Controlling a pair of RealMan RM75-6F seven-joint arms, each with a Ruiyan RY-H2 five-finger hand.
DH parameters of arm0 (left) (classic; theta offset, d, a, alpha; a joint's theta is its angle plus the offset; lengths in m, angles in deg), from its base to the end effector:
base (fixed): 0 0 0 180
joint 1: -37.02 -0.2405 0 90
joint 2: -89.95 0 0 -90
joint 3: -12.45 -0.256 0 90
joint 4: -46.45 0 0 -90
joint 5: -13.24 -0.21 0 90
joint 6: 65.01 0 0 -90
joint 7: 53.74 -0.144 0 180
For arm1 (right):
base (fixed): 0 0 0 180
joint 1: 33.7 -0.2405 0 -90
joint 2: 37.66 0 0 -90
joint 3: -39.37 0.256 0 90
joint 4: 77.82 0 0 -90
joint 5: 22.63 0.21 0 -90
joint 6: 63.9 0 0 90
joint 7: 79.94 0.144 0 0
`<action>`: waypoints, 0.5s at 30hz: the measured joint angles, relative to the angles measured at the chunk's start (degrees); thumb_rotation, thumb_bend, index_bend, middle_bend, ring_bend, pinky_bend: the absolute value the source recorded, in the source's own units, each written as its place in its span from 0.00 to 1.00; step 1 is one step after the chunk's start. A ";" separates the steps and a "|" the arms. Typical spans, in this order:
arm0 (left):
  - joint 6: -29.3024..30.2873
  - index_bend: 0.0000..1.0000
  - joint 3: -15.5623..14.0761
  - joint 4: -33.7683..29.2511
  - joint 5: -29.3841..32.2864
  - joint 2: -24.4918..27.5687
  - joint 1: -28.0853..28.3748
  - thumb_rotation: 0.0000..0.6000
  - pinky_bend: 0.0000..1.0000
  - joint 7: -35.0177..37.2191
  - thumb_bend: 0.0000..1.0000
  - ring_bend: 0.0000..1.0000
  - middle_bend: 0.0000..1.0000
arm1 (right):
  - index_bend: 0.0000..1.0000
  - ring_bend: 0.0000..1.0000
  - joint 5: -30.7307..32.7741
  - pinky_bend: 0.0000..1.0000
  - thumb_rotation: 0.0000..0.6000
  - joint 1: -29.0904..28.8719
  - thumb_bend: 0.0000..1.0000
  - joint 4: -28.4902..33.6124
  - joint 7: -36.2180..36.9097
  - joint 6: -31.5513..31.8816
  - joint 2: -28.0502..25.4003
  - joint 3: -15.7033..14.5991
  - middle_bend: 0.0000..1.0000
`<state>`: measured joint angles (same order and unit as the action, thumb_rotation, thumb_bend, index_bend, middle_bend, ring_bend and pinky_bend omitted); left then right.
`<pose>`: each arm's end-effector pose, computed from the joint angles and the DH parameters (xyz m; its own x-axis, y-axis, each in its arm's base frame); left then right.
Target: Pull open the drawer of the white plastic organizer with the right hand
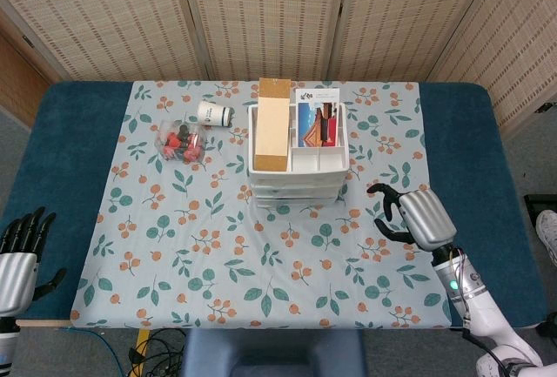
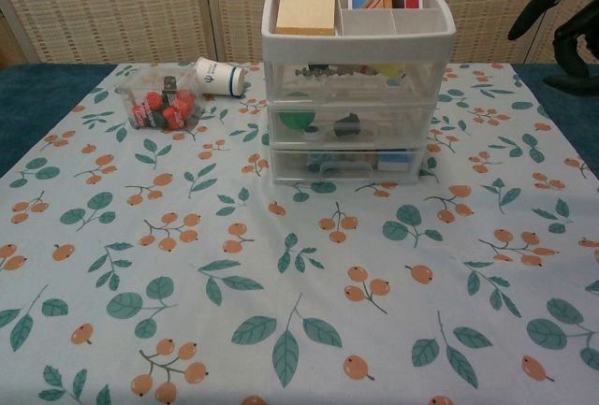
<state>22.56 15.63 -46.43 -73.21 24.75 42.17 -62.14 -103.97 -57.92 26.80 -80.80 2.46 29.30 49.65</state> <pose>-0.3026 0.1833 0.1583 0.5000 -0.0494 0.8646 0.8651 -0.0174 -0.5012 -0.1867 -0.2764 0.1041 0.1985 -0.1696 0.9653 -0.9397 -0.3129 0.1382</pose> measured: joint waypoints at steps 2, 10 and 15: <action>-0.05 0.02 -0.01 0.00 -0.14 -0.02 0.07 1.00 0.07 0.25 0.22 0.00 0.00 | 0.31 0.91 0.12 1.00 1.00 -0.44 0.40 -0.53 0.97 -1.00 1.18 -0.48 0.85; -0.32 0.02 -0.09 0.31 -0.33 0.01 0.24 1.00 0.07 0.73 0.22 0.00 0.00 | 0.20 1.00 3.35 1.00 1.00 -2.77 0.45 -2.28 8.17 -5.96 5.54 -0.55 1.00; -0.81 0.02 0.00 0.81 0.00 0.14 0.42 1.00 0.07 1.16 0.22 0.00 0.00 | 0.10 1.00 5.86 1.00 1.00 -4.62 0.51 -3.48 15.74 -10.28 8.30 0.13 1.00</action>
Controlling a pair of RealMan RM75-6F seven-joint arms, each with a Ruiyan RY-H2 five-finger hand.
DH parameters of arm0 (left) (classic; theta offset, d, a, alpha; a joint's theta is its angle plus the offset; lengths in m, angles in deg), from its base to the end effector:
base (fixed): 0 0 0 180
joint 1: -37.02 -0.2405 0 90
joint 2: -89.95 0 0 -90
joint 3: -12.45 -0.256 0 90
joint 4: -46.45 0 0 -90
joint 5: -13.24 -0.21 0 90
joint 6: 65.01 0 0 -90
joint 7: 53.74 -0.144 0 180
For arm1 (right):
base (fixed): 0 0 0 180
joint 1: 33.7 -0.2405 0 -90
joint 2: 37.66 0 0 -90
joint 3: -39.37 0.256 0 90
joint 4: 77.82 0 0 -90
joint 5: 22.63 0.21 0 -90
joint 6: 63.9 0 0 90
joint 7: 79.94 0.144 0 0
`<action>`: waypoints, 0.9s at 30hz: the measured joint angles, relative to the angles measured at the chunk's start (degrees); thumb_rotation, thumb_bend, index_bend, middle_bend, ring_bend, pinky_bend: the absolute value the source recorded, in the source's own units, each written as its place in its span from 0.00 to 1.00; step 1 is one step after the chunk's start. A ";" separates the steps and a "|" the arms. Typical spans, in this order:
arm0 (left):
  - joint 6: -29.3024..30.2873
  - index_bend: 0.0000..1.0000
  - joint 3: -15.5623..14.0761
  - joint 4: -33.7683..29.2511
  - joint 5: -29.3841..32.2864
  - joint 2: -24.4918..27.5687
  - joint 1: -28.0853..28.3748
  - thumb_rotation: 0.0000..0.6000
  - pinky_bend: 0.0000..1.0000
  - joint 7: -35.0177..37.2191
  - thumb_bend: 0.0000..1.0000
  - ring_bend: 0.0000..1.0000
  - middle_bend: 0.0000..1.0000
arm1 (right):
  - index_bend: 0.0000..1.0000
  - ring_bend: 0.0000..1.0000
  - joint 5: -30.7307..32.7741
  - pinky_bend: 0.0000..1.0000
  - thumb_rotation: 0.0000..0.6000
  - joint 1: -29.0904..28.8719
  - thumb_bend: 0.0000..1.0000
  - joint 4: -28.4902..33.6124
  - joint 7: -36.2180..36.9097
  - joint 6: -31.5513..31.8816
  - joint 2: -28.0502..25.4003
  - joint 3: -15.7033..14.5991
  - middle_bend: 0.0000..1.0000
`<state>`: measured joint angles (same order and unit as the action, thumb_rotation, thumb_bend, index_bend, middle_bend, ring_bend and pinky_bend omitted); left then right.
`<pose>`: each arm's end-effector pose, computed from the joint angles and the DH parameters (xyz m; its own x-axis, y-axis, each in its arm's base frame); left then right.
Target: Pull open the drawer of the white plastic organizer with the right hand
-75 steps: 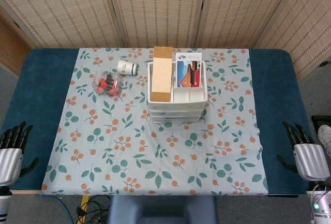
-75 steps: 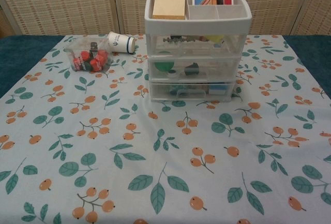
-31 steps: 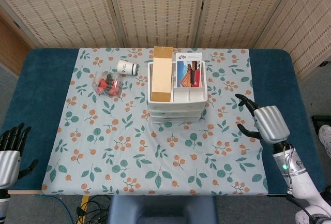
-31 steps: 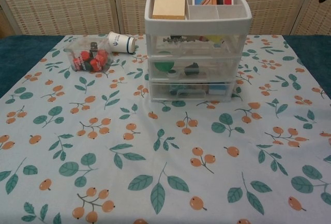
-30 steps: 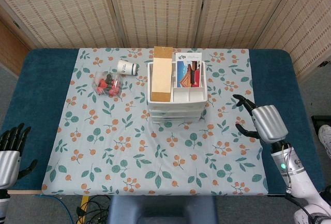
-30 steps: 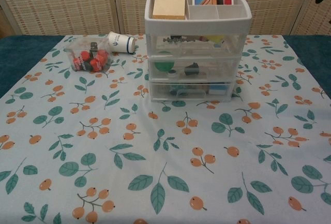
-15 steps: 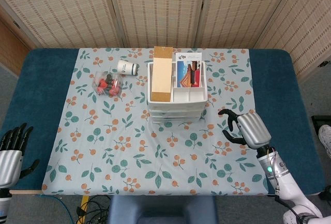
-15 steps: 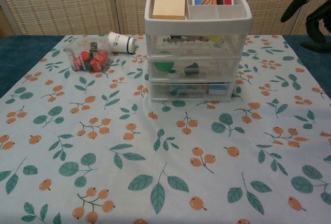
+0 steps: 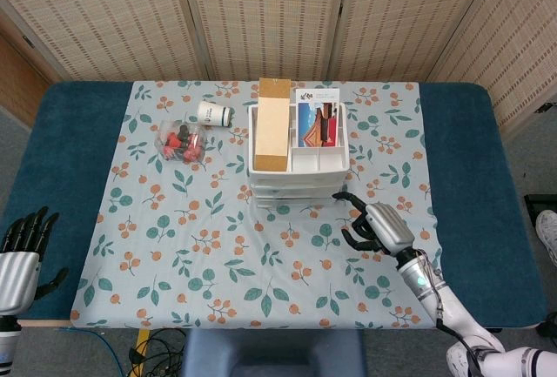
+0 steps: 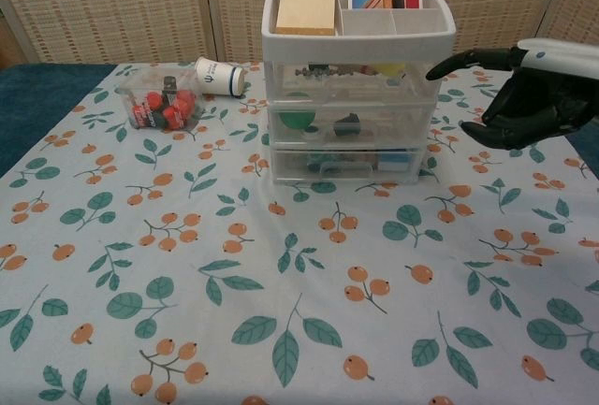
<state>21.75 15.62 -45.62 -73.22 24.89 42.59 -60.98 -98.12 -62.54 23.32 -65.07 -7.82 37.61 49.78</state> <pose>-0.3050 0.1858 0.1584 0.4970 -0.0398 0.8669 0.8668 -0.0252 -0.4981 -0.1730 -0.2851 0.0425 -0.1204 -0.4334 0.8931 -0.9596 -0.1798 -0.2166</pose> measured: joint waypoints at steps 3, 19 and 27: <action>-0.19 0.02 0.12 0.38 0.15 0.10 0.14 1.00 0.07 0.42 0.22 0.00 0.00 | 0.06 1.00 1.02 1.00 1.00 -1.41 0.56 -1.75 4.56 -2.70 2.50 0.48 1.00; -1.79 0.02 0.38 2.00 0.99 -0.09 1.03 1.00 0.07 1.47 0.22 0.00 0.00 | 0.04 1.00 4.73 1.00 1.00 -7.15 0.58 -11.07 17.08 -9.35 13.24 4.30 1.00; -1.93 0.02 0.51 2.44 1.22 -0.25 1.21 1.00 0.07 1.93 0.22 0.00 0.00 | 0.04 1.00 5.57 1.00 1.00 -8.43 0.58 -13.66 17.94 -10.47 15.23 4.88 1.00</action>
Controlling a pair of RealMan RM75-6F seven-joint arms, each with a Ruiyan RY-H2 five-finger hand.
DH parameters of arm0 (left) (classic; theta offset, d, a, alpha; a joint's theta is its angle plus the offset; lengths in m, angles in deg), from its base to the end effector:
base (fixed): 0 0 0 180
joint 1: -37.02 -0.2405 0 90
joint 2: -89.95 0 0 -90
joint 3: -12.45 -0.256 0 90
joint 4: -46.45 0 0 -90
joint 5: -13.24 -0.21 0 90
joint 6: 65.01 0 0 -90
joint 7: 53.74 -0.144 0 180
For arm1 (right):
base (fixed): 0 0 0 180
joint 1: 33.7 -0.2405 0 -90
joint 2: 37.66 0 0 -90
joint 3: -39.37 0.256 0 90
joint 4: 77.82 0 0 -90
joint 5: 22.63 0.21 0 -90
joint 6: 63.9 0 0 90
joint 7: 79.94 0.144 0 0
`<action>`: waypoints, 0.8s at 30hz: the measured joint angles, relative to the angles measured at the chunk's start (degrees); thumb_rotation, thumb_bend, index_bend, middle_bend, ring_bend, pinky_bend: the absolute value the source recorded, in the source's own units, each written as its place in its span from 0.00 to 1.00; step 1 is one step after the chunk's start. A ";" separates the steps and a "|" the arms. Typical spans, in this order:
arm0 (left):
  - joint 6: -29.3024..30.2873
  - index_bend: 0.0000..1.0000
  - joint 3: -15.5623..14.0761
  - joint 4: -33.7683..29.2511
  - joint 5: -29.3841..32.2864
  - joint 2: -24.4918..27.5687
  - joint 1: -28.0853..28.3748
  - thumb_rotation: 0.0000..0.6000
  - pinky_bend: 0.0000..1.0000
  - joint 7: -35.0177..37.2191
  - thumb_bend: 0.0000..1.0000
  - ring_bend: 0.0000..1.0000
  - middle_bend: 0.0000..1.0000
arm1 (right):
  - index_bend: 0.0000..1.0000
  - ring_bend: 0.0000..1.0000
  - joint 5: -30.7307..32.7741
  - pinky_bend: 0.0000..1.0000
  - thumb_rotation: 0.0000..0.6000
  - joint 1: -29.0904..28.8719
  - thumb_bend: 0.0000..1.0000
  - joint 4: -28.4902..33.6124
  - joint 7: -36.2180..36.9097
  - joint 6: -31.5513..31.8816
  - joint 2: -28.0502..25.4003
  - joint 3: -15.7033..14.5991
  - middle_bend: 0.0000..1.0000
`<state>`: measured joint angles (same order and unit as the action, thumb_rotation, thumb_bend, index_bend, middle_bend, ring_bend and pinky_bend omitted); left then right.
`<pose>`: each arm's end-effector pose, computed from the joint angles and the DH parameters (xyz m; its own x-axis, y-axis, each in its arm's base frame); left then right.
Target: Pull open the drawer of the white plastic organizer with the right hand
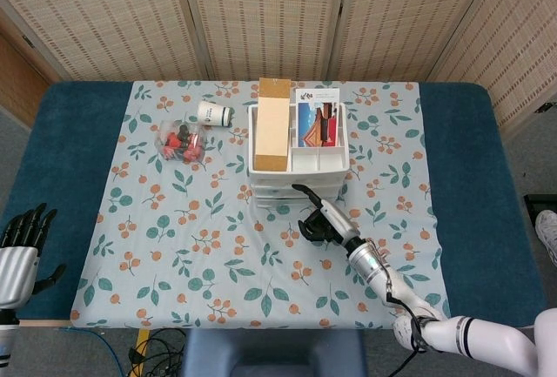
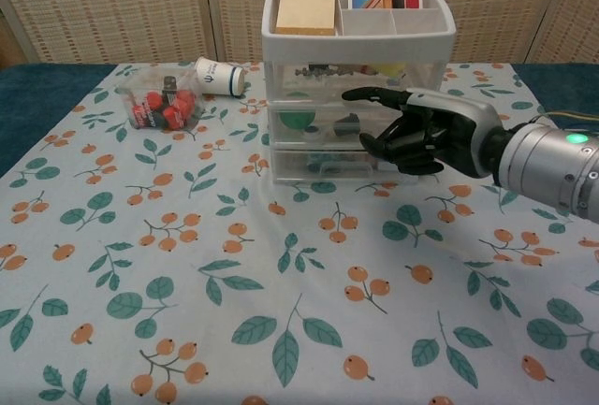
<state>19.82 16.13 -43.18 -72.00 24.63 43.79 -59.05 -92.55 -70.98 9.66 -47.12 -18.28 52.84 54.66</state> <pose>-0.3130 0.1952 0.1592 0.4989 -0.0257 0.8663 0.8661 -0.0218 -0.4994 -0.1349 -0.3223 -0.0346 -0.4360 -0.5663 0.6995 -0.8533 0.0132 -0.5212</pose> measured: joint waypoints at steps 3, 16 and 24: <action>0.01 0.02 0.01 0.05 0.08 -0.01 0.01 1.00 0.07 -0.01 0.22 0.00 0.00 | 0.04 1.00 -0.10 1.00 1.00 -0.55 0.58 -0.80 0.38 -0.50 0.36 0.21 1.00; -0.24 0.02 0.20 -0.40 0.71 0.08 0.18 1.00 0.07 -0.73 0.22 0.00 0.00 | 0.04 1.00 -0.85 1.00 1.00 -2.61 0.58 -2.90 1.49 -2.19 1.27 0.87 1.00; -0.31 0.02 0.21 -0.47 1.18 0.17 0.10 1.00 0.07 -1.02 0.22 0.00 0.00 | 0.11 1.00 -1.52 1.00 1.00 -3.53 0.64 -3.61 2.17 -3.20 1.22 0.76 1.00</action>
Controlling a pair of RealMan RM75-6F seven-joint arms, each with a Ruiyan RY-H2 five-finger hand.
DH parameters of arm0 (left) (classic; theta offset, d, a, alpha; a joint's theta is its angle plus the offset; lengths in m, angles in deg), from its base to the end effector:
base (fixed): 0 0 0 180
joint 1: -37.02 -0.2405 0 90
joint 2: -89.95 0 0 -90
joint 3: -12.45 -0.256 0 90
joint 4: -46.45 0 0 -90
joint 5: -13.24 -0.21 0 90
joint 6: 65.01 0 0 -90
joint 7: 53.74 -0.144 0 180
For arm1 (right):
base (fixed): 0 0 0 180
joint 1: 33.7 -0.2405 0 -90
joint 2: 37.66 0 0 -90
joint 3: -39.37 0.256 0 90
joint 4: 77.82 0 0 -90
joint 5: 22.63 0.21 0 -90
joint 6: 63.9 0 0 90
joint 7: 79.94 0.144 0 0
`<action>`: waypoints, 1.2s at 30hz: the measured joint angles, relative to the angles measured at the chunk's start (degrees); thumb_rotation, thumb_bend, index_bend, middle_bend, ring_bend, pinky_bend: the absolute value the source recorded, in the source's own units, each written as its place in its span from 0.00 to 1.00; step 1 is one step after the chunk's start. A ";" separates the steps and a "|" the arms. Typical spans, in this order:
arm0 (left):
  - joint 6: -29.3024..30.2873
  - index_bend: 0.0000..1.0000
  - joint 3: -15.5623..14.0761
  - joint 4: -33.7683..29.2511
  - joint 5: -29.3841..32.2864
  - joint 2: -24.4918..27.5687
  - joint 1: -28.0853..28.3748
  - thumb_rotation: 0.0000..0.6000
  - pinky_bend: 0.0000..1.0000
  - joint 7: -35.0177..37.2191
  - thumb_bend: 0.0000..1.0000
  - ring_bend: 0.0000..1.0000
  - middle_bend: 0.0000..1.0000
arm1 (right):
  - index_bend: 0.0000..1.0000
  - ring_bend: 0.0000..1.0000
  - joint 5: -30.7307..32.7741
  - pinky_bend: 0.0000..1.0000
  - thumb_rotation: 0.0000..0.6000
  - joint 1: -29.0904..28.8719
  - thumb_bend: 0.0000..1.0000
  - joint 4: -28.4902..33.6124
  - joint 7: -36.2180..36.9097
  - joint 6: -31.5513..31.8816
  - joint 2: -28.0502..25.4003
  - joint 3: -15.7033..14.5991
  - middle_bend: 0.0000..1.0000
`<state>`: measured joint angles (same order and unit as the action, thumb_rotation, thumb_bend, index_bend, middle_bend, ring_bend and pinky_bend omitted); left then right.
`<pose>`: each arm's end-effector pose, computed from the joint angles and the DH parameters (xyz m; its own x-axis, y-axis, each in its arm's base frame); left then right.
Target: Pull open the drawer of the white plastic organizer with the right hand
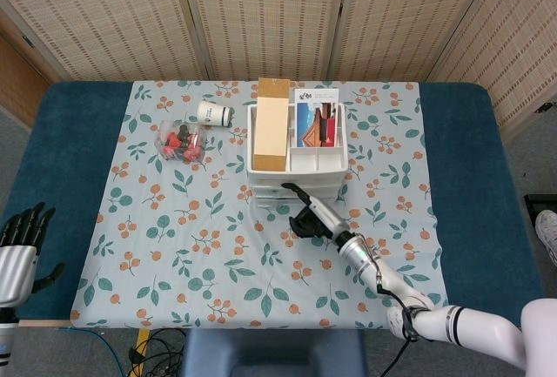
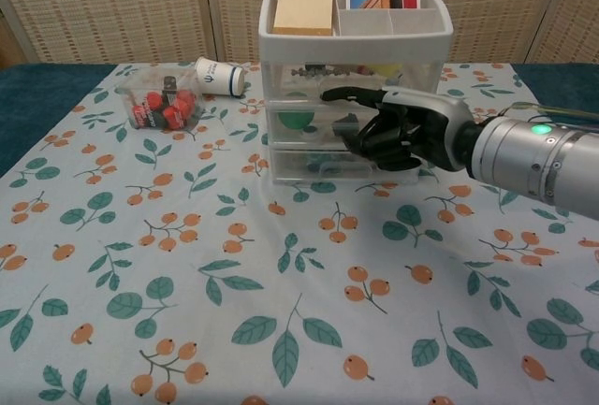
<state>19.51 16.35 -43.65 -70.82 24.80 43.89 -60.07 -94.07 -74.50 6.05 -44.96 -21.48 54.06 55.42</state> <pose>-0.3139 0.1964 0.1604 0.5079 -0.0226 0.8611 0.8613 -0.0035 -0.5081 -0.1223 -0.3361 -0.0426 -0.3932 -0.6063 0.6912 -0.8618 -0.0189 -0.5068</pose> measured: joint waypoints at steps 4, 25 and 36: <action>0.03 0.02 -0.07 -0.22 0.10 0.07 -0.08 1.00 0.07 -0.19 0.22 0.00 0.00 | 0.17 1.00 -0.30 1.00 1.00 -0.30 0.66 -0.37 0.61 -0.29 -0.08 -0.05 1.00; -1.01 0.02 -0.35 -1.02 0.36 -0.06 0.38 1.00 0.07 -1.52 0.22 0.00 0.00 | 0.21 1.00 -4.07 1.00 1.00 2.89 0.66 4.99 1.87 4.05 -3.00 -3.67 1.00; -1.15 0.02 -0.55 -1.01 0.25 -0.04 0.44 1.00 0.07 -1.48 0.22 0.00 0.00 | 0.21 1.00 -5.34 1.00 1.00 4.23 0.66 6.28 0.12 6.19 -2.72 -5.95 1.00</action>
<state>18.36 15.80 -44.66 -70.57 24.76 44.33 -61.55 -99.41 -70.27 12.33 -44.84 -15.29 51.35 49.48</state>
